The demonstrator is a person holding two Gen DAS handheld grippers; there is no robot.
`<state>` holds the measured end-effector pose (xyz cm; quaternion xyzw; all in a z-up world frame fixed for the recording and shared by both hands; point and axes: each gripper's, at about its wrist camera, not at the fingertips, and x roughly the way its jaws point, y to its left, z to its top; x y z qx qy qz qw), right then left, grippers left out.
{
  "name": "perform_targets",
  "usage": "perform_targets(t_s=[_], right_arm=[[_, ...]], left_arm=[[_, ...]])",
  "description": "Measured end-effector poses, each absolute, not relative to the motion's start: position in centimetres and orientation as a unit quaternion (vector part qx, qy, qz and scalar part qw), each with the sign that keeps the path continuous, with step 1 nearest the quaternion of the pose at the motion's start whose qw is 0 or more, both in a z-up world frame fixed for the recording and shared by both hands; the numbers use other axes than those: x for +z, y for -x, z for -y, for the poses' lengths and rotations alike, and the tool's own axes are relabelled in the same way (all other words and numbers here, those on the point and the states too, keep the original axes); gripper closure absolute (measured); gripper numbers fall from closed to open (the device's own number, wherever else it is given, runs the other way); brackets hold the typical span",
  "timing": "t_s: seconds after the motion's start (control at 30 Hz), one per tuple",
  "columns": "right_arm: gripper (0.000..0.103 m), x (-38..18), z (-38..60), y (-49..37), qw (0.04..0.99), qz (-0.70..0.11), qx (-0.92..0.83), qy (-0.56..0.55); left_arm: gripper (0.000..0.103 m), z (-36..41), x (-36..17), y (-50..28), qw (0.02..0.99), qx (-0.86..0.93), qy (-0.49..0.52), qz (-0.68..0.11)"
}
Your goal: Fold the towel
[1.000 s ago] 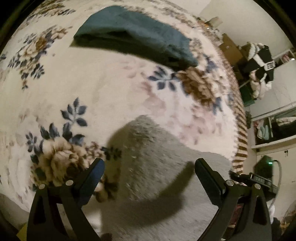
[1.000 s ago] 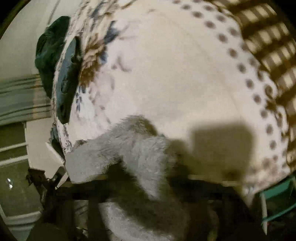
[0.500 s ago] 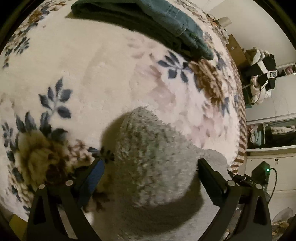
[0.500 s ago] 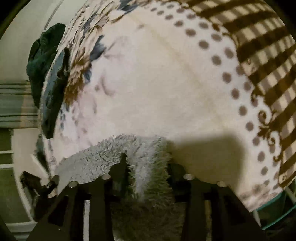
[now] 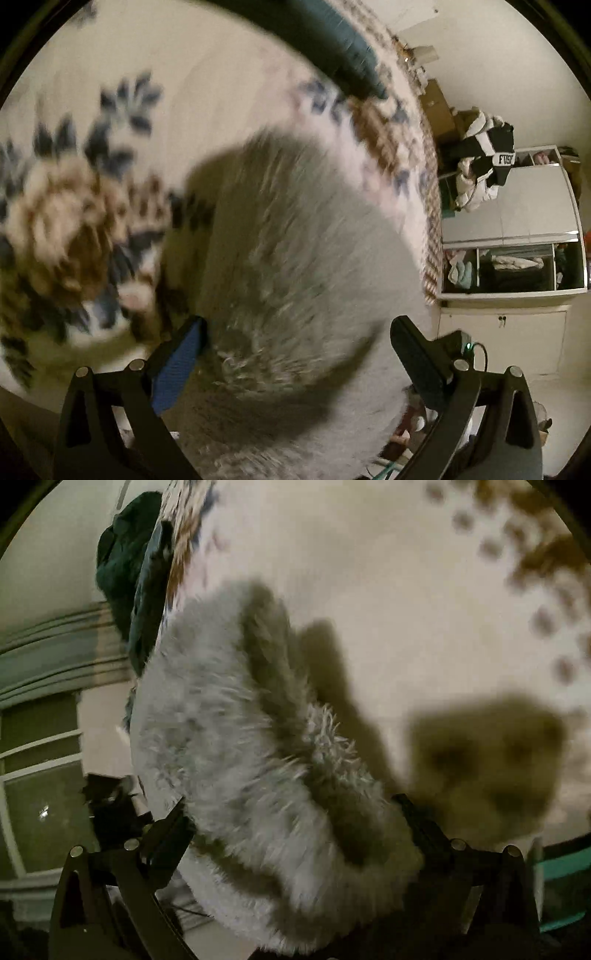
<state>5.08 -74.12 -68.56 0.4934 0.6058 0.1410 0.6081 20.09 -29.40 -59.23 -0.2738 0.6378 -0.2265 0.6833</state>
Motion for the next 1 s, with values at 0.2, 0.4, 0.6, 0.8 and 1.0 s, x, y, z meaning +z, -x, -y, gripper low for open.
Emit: perform_targets(t_s=[0.2, 0.4, 0.6, 0.8, 1.0], right_arm=[[0.000, -69.0, 71.6, -6.3, 0.622, -0.561, 0.202, -0.507], [0.023, -68.9, 70.1, -7.2, 0.630, -0.564, 0.210, -0.492], [0.051, -65.1, 69.2, -7.9, 0.656, -0.560, 0.205, -0.462], [0.052, -60.9, 68.2, -8.7, 0.674, -0.549, 0.209, -0.448], [0.052, -54.8, 67.3, -13.4, 0.696, -0.526, 0.217, -0.439]], left_arm=[[0.001, 28.9, -62.6, -19.8, 0.656, -0.241, 0.310, -0.645], [0.005, 29.7, -61.2, -19.8, 0.659, -0.259, 0.307, -0.636], [0.041, 29.8, -58.1, -19.7, 0.660, -0.278, 0.318, -0.621], [0.041, 28.9, -53.0, -20.9, 0.676, -0.281, 0.315, -0.604], [0.041, 27.9, -46.2, -25.7, 0.704, -0.289, 0.306, -0.572]])
